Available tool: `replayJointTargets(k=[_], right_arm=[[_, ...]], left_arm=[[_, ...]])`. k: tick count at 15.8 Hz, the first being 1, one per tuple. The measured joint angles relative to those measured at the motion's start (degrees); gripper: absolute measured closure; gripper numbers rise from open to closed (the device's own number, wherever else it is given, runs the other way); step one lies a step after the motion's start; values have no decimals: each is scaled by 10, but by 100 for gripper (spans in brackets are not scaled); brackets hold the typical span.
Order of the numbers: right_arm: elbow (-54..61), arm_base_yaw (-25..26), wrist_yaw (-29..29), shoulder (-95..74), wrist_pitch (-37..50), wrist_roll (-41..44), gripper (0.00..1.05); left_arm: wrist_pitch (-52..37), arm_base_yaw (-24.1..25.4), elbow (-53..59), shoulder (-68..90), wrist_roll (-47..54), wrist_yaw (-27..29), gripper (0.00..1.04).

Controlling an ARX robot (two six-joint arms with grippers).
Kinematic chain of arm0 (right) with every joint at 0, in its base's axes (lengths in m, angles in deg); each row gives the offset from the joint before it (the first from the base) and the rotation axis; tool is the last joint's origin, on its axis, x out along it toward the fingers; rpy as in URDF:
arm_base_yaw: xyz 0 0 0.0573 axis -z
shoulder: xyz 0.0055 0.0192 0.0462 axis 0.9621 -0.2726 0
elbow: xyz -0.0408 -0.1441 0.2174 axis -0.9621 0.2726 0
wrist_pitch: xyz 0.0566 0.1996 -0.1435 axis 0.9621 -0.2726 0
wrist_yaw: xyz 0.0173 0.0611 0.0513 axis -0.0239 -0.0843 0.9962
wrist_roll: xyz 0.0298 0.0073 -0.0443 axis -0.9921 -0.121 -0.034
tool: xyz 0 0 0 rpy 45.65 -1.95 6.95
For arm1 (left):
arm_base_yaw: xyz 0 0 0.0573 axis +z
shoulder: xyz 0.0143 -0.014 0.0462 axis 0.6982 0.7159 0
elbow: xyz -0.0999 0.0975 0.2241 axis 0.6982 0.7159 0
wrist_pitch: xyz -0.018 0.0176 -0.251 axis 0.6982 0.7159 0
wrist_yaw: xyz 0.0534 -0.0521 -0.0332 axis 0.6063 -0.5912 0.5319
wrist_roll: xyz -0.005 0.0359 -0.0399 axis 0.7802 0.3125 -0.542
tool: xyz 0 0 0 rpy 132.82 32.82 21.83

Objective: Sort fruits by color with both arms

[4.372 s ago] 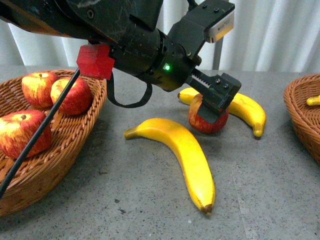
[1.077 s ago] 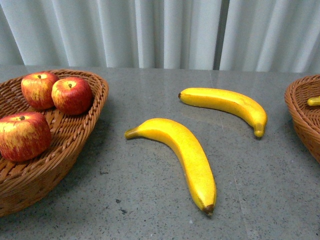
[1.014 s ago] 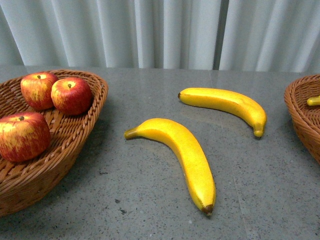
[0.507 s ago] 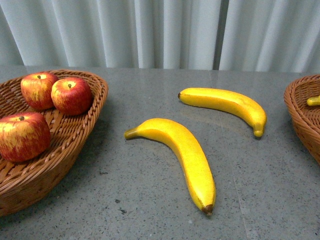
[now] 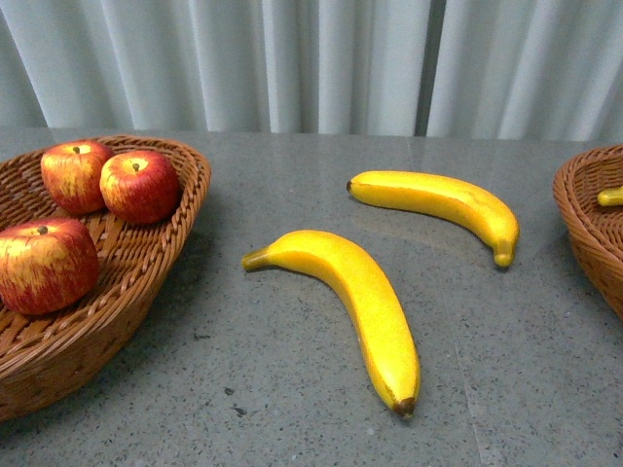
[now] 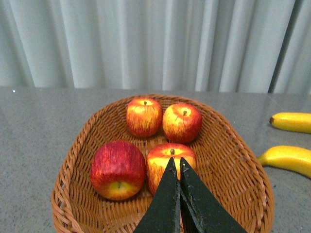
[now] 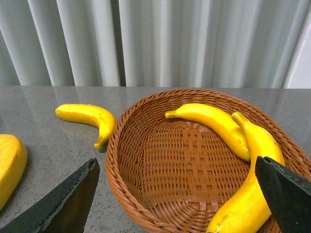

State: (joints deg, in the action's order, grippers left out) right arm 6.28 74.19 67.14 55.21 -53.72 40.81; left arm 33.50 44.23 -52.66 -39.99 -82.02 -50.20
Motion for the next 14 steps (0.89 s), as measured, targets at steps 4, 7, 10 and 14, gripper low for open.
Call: replayJointTargets(k=[4, 7, 10, 14], right_arm=[[0, 0, 0, 0, 0, 0, 6], [0, 0, 0, 0, 0, 0, 6], [0, 0, 0, 0, 0, 0, 6], [0, 0, 0, 0, 0, 0, 6]], left_arm=[[53, 0, 4, -53, 0, 0, 103], [78, 0, 4, -77, 0, 0, 103], [190, 0, 4, -167, 0, 1, 103], [186, 0, 4, -176, 0, 0, 103]])
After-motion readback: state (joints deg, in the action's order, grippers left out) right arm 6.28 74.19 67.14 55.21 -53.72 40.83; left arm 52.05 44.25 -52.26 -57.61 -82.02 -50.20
